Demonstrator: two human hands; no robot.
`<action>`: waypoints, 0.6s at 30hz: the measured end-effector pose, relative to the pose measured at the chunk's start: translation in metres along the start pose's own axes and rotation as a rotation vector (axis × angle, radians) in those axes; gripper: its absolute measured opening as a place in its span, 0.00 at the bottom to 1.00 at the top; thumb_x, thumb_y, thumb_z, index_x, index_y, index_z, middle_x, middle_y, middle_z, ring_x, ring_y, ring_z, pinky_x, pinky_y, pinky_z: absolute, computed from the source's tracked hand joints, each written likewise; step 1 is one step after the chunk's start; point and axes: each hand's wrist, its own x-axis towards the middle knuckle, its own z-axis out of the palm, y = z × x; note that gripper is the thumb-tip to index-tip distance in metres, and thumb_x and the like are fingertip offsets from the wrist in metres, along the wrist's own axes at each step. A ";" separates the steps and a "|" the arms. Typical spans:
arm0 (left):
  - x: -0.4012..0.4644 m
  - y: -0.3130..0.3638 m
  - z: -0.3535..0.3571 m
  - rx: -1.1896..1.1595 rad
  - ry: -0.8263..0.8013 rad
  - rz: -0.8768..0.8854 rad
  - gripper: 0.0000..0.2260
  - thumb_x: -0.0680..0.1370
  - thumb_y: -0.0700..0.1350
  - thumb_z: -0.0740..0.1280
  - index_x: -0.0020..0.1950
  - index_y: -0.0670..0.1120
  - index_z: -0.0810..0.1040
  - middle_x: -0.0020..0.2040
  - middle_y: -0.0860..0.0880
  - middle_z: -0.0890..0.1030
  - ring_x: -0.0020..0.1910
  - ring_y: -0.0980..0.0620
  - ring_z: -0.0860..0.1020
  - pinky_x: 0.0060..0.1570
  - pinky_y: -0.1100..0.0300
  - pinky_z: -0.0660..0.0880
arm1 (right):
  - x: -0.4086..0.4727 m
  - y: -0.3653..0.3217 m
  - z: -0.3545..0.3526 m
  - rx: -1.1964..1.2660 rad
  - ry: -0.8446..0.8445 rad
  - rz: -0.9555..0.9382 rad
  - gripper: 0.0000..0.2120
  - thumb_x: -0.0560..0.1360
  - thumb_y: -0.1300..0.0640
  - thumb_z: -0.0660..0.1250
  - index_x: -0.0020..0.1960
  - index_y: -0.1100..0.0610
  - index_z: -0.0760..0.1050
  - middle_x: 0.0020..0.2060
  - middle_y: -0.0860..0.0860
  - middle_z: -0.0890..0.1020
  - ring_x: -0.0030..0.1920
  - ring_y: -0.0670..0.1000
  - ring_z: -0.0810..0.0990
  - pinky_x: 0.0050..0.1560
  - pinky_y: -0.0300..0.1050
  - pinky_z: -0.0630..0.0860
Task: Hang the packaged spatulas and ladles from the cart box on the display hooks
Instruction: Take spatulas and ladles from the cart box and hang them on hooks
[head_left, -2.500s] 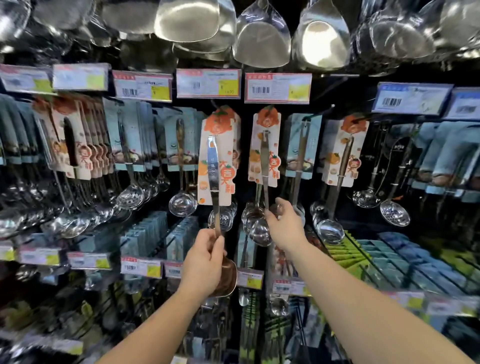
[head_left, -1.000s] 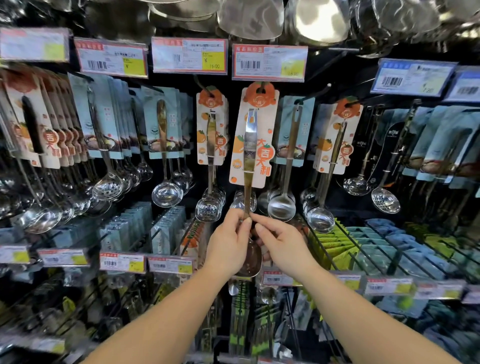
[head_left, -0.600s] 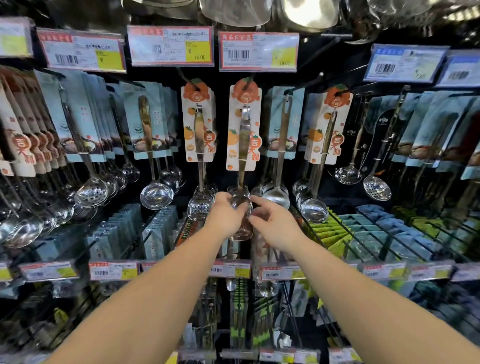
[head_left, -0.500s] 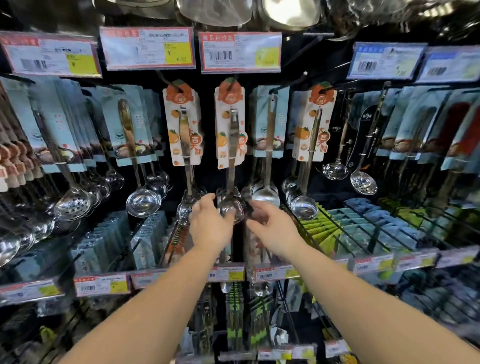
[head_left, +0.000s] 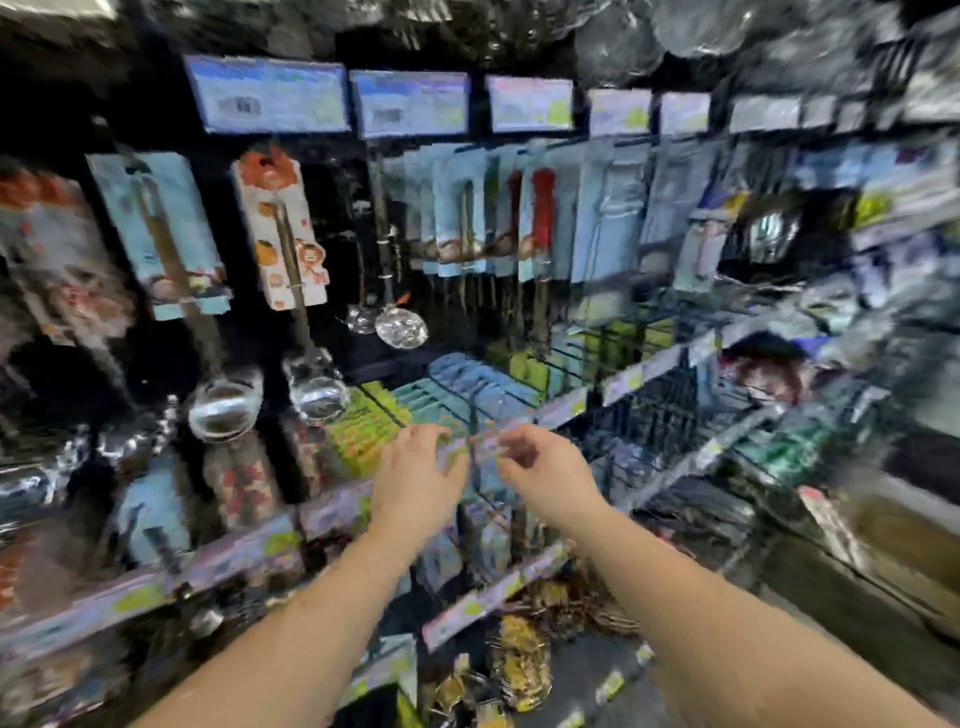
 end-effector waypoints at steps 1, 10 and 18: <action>-0.001 0.028 0.021 0.003 -0.039 0.029 0.16 0.76 0.51 0.66 0.61 0.46 0.74 0.58 0.45 0.76 0.60 0.43 0.72 0.59 0.53 0.66 | -0.006 0.024 -0.027 -0.034 0.001 0.026 0.11 0.76 0.56 0.67 0.58 0.55 0.78 0.48 0.48 0.81 0.49 0.49 0.79 0.54 0.45 0.76; -0.035 0.275 0.215 -0.040 -0.437 0.289 0.17 0.77 0.56 0.63 0.63 0.50 0.74 0.60 0.47 0.76 0.62 0.45 0.72 0.59 0.53 0.69 | -0.078 0.218 -0.268 -0.248 0.157 0.357 0.11 0.74 0.54 0.68 0.56 0.54 0.78 0.47 0.47 0.83 0.45 0.46 0.78 0.44 0.37 0.71; -0.021 0.365 0.332 -0.049 -0.643 0.365 0.18 0.76 0.58 0.63 0.63 0.52 0.74 0.61 0.49 0.75 0.62 0.45 0.71 0.61 0.51 0.70 | -0.080 0.323 -0.350 -0.228 0.232 0.522 0.10 0.73 0.55 0.68 0.54 0.48 0.79 0.43 0.42 0.80 0.41 0.44 0.78 0.41 0.37 0.71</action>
